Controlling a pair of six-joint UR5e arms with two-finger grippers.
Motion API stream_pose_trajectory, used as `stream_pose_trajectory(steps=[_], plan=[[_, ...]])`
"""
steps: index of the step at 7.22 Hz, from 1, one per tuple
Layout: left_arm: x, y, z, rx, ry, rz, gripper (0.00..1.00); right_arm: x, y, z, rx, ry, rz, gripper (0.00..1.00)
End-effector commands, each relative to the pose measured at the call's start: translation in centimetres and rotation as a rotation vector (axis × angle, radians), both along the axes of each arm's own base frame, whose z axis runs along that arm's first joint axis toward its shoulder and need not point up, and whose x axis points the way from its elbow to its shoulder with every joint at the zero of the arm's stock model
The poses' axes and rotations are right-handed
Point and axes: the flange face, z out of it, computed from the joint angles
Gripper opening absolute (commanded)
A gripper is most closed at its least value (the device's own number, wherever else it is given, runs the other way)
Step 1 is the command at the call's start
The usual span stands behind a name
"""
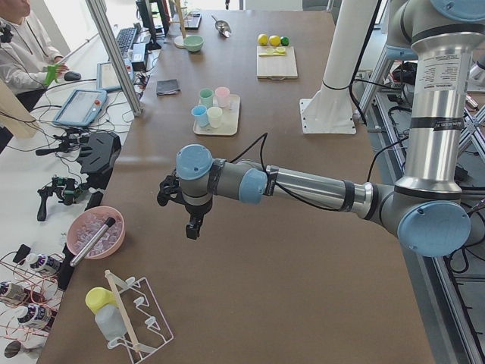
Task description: Place all cups on tray
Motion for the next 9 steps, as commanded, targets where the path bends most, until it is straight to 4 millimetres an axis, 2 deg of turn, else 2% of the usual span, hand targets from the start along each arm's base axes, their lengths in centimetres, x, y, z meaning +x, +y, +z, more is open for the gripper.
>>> stream_pose_trajectory(steps=[1,2,4,6,7,8,9], plan=[[-0.1,0.3,0.2,-0.004,-0.001,-0.001,0.97,0.6,1.5,0.6,0.003,0.012,0.008,1.00],[0.0,0.3,0.0,0.000,-0.002,0.002,0.97,0.7,2.1,0.4,0.006,0.023,0.015,1.00],[0.1,0.2,0.5,-0.010,-0.007,0.002,0.97,1.2,2.4,1.4,-0.003,0.082,0.027,1.00],[0.1,0.3,0.8,-0.016,-0.008,0.002,0.97,0.8,1.6,-0.1,0.016,0.086,0.021,1.00],[0.1,0.3,1.0,-0.019,-0.009,0.002,0.97,0.0,1.3,0.0,-0.017,0.086,0.001,1.00],[0.0,0.3,2.0,-0.039,-0.009,0.001,0.97,-0.6,-0.1,-1.8,-0.078,0.088,-0.011,1.00],[-0.2,0.6,2.5,-0.048,-0.009,-0.002,0.97,-0.7,-0.2,-2.0,-0.121,0.096,-0.016,1.00]])
